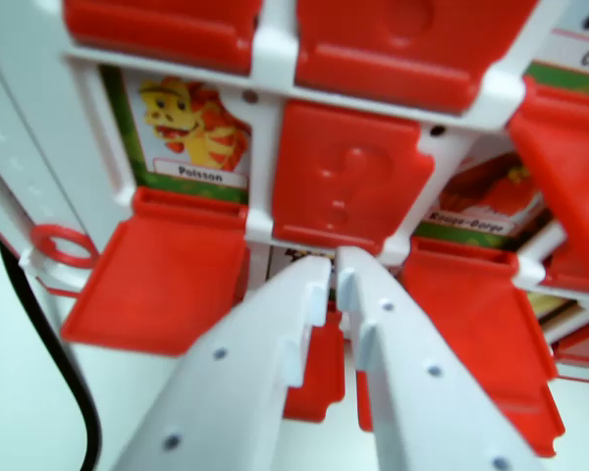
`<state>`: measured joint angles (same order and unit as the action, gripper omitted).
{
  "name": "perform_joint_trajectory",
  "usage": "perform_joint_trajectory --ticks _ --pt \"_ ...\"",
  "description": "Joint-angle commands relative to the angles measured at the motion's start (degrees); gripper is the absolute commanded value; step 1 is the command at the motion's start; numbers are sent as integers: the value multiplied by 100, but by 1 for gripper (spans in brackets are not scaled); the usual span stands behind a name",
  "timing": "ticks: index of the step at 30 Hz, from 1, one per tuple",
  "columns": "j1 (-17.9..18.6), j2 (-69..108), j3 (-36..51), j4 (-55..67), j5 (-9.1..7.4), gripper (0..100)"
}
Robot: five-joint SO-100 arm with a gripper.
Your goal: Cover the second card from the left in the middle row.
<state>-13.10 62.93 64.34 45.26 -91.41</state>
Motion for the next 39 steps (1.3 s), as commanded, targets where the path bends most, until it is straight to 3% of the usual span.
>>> perform_joint_trajectory --ticks 1,8,18,22,30,35,39 --pt "-123 1811 396 167 26 0" --pt "-97 3366 1063 888 35 0" --pt "325 6680 3313 1872 -211 0" --pt "589 7893 4008 2320 -387 0" --pt "1195 9185 4430 3076 -659 0" --pt "1397 9686 4491 3428 -712 0" --pt "1345 9844 4403 3674 -633 0"
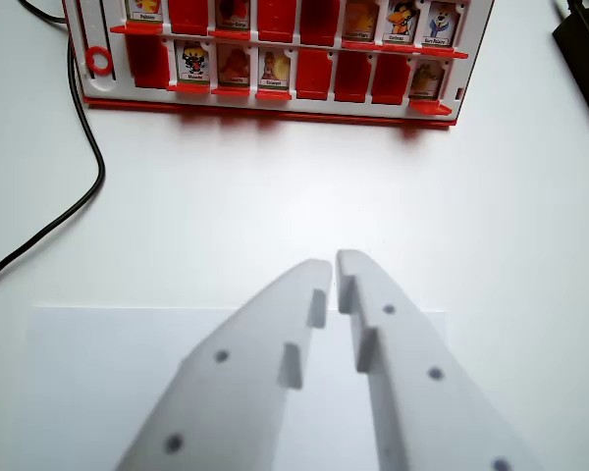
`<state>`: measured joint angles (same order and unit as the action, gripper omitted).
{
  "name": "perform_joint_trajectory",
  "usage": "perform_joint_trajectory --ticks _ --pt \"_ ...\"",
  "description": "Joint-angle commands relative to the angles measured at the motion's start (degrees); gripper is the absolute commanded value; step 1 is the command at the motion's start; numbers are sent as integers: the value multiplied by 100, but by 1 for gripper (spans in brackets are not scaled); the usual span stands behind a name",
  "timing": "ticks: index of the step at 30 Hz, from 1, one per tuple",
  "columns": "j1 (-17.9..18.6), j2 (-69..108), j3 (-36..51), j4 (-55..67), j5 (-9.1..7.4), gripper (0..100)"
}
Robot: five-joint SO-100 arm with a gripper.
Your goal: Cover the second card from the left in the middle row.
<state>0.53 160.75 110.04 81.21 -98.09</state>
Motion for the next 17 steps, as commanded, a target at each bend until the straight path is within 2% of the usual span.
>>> perform_joint_trajectory --ticks 1,8,17 --pt "-18 97 -167 105 35 0" --pt "35 562 88 308 -18 0" --pt "193 703 141 448 0 0"
